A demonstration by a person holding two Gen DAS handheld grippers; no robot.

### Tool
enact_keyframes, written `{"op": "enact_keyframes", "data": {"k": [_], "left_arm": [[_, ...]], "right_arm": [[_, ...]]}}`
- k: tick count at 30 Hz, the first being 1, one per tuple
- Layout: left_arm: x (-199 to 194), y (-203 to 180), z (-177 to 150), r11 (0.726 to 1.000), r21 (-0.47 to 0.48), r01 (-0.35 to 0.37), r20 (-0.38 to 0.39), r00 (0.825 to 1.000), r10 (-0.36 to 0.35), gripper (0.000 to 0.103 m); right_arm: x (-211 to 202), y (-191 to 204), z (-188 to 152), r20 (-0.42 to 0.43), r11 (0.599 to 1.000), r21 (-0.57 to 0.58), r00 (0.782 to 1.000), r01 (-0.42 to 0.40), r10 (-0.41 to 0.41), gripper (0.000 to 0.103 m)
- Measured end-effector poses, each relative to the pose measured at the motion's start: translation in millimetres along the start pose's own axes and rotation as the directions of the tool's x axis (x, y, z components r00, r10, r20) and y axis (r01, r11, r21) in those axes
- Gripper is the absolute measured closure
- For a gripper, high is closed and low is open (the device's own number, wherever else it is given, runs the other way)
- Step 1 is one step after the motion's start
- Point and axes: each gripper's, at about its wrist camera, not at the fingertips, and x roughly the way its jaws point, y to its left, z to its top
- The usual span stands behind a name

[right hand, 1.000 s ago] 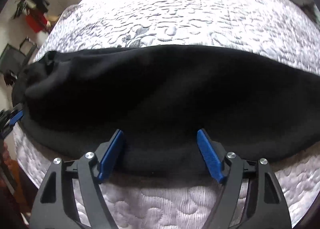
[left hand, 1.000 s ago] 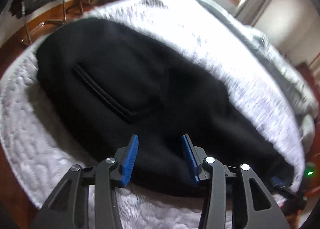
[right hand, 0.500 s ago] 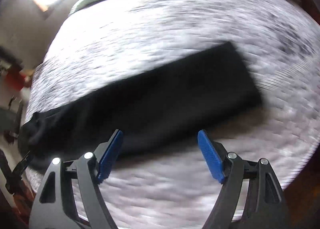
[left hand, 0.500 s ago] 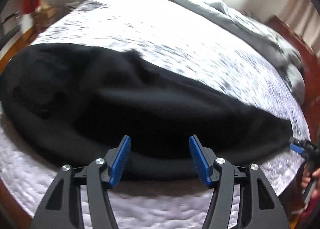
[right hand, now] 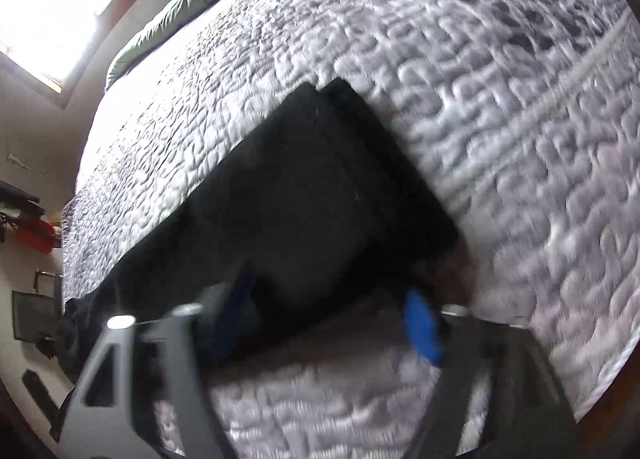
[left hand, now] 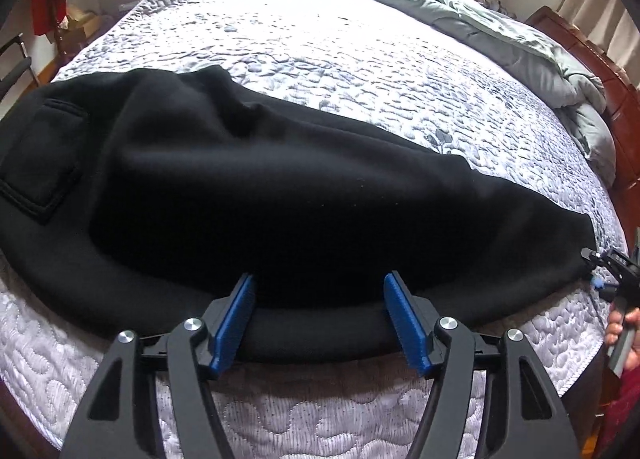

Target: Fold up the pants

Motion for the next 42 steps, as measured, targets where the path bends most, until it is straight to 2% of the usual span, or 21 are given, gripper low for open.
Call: {"op": "enact_keyframes", "data": {"k": [1, 2, 7, 9, 11, 13, 15, 17, 19, 20, 23, 25, 26, 27, 29, 31, 33, 34, 37, 42], "left_arm": [[-0.4, 0.0, 0.0, 1.000, 0.000, -0.004, 0.000, 1.000, 0.004, 0.036], [-0.8, 0.0, 0.8, 1.000, -0.001, -0.008, 0.004, 1.000, 0.008, 0.036], [-16.4, -1.3, 3.9, 1.000, 0.006, -0.031, 0.091, 0.995, 0.030, 0.036], [-19.2, -2.7, 2.8, 0.999, 0.025, -0.046, 0.121, 0.992, 0.043, 0.029], [-9.5, -2.0, 0.6, 0.998, 0.032, -0.056, 0.089, 0.995, 0.053, 0.027], [10.9, 1.5, -3.3, 0.997, 0.034, -0.063, 0.020, 0.998, 0.063, 0.027], [16.5, -4.1, -7.0, 0.990, 0.098, -0.100, 0.045, 0.994, 0.096, 0.025], [14.9, -7.2, -7.2, 0.987, 0.121, -0.106, 0.044, 0.994, 0.102, 0.025], [7.9, -2.9, -4.2, 0.994, 0.094, -0.056, 0.027, 0.998, 0.054, 0.025], [3.6, -0.4, -2.1, 0.997, 0.078, -0.030, 0.020, 0.999, 0.029, 0.025], [-11.8, 8.7, 6.2, 0.999, 0.052, -0.013, 0.016, 1.000, 0.012, 0.025], [-18.4, 10.6, 10.9, 0.998, 0.053, -0.016, 0.022, 1.000, 0.015, 0.025], [-22.2, 11.2, 14.5, 0.998, 0.052, -0.023, 0.027, 0.999, 0.021, 0.025], [-23.9, 10.4, 16.3, 0.998, 0.051, -0.025, 0.032, 0.999, 0.023, 0.024], [-28.0, 9.2, 22.4, 0.999, 0.047, -0.016, 0.050, 0.999, 0.014, 0.023], [-29.5, 9.0, 29.1, 0.999, 0.039, -0.021, 0.066, 0.998, 0.018, 0.023], [-29.5, 11.0, 37.3, 0.999, 0.019, -0.032, 0.081, 0.996, 0.031, 0.022], [-29.2, 12.7, 40.7, 0.999, 0.005, -0.032, 0.084, 0.996, 0.032, 0.022], [-25.2, 17.1, 45.4, 0.999, -0.024, -0.031, 0.084, 0.996, 0.033, 0.022], [5.2, 20.2, 40.3, 0.998, -0.018, -0.060, 0.026, 0.998, 0.061, 0.022]], "right_arm": [[-2.2, 4.0, 4.1, 0.008, 1.000, -0.019, 1.000, -0.012, 0.012, 0.072], [-8.1, 8.2, 7.4, 0.023, 0.999, -0.040, 0.999, -0.025, 0.026, 0.092], [-68.8, 14.1, 17.0, 0.158, 0.991, -0.108, 0.983, -0.074, 0.091, 0.094], [-76.7, 8.2, 18.2, 0.182, 0.994, -0.098, 0.981, -0.049, 0.066, 0.094], [-60.9, -4.2, 16.2, 0.139, 0.996, -0.088, 0.990, 0.034, -0.021, 0.094], [-26.5, -14.9, 11.8, 0.031, 0.993, -0.069, 0.995, 0.098, -0.096, 0.093], [-11.1, -20.0, 6.3, 0.010, 0.992, -0.051, 0.993, 0.117, -0.117, 0.092], [-16.0, -17.0, 6.6, 0.021, 0.991, -0.041, 0.991, 0.130, -0.129, 0.087], [-28.2, -9.3, 7.9, 0.033, 0.984, -0.055, 0.985, 0.171, -0.169, 0.075], [-34.6, -5.0, 6.9, 0.041, 0.977, -0.065, 0.978, 0.205, -0.202, 0.065], [-68.9, 13.8, -0.6, 0.145, 0.938, -0.123, 0.941, 0.325, -0.307, 0.057], [-87.9, 34.4, -10.0, 0.213, 0.917, -0.171, 0.922, 0.362, -0.324, 0.053], [-95.8, 46.8, -12.4, 0.238, 0.912, -0.197, 0.920, 0.359, -0.310, 0.049], [-100.8, 59.8, -16.0, 0.255, 0.912, -0.230, 0.926, 0.339, -0.279, 0.047], [-100.8, 94.9, -21.6, 0.236, 0.921, -0.320, 0.960, 0.223, -0.151, 0.046], [-87.2, 132.7, -29.0, 0.150, 0.907, -0.417, 0.989, 0.056, 0.008, 0.046], [-67.5, 163.1, -35.7, 0.068, 0.882, -0.468, 0.993, -0.053, 0.096, 0.046], [-52.3, 181.9, -41.4, 0.024, 0.866, -0.492, 0.993, -0.093, 0.120, 0.046], [-16.2, 215.9, -57.7, -0.056, 0.830, -0.539, 0.989, -0.146, 0.137, 0.046], [34.4, 230.6, -72.3, -0.146, 0.821, -0.550, 0.986, -0.151, 0.083, 0.046]]}}
